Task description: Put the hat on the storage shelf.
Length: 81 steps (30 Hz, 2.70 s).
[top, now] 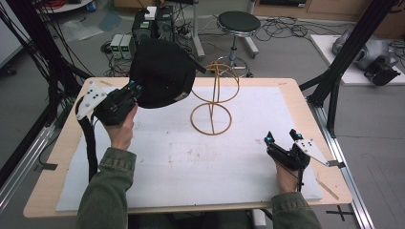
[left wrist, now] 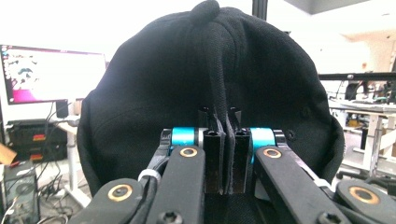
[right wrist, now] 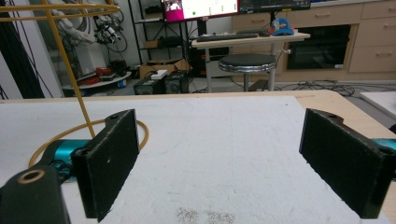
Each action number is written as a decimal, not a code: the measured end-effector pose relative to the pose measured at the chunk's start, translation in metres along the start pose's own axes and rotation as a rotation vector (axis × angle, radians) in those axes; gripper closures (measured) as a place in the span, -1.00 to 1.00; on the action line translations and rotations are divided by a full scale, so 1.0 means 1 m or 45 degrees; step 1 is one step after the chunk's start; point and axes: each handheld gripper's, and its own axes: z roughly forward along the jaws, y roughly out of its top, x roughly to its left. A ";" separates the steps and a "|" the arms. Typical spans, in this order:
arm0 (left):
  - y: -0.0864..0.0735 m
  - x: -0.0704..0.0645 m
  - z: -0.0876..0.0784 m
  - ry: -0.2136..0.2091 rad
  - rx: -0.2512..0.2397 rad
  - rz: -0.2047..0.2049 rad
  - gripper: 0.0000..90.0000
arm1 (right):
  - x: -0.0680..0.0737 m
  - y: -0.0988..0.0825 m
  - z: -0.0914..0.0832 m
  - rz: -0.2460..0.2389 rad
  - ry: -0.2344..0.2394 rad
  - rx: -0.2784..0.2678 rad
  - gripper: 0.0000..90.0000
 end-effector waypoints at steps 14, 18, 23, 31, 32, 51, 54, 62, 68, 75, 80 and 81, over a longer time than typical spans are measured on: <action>0.003 -0.001 0.048 -0.077 -0.066 -0.021 0.95 | 0.000 0.000 -0.001 0.016 0.010 0.003 -0.75; 0.002 -0.005 0.063 -0.111 -0.056 -0.034 0.95 | -0.002 -0.001 -0.002 0.022 0.005 0.000 -0.75; -0.002 -0.013 0.083 -0.163 -0.031 -0.045 0.95 | -0.003 -0.001 -0.003 0.018 -0.002 0.001 -0.75; -0.002 -0.028 0.115 -0.214 0.004 -0.060 0.95 | -0.002 -0.001 -0.003 0.015 0.005 -0.002 -0.75; -0.002 -0.028 0.115 -0.214 0.004 -0.060 0.95 | -0.002 -0.001 -0.003 0.015 0.005 -0.002 -0.75; -0.009 -0.038 0.149 -0.234 0.149 -0.045 0.95 | -0.003 -0.001 0.000 0.012 0.005 0.001 -0.75; -0.011 -0.038 0.150 -0.235 0.166 -0.056 0.95 | -0.003 -0.001 -0.001 0.012 0.008 -0.002 -0.75; -0.019 -0.041 0.154 -0.221 0.246 -0.057 0.94 | -0.002 -0.001 -0.001 0.011 0.005 -0.001 -0.75; -0.025 -0.047 0.155 -0.216 0.314 -0.030 0.94 | -0.002 -0.001 0.000 0.010 0.009 0.003 -0.75; -0.030 -0.047 0.152 -0.194 0.319 -0.052 0.93 | -0.002 -0.001 0.001 0.005 0.007 0.004 -0.75; -0.031 -0.047 0.149 -0.190 0.308 -0.042 0.92 | -0.002 -0.001 0.001 0.001 0.008 0.002 -0.75; -0.031 -0.047 0.149 -0.189 0.303 -0.046 0.91 | -0.002 -0.001 0.001 0.006 0.009 0.004 -0.75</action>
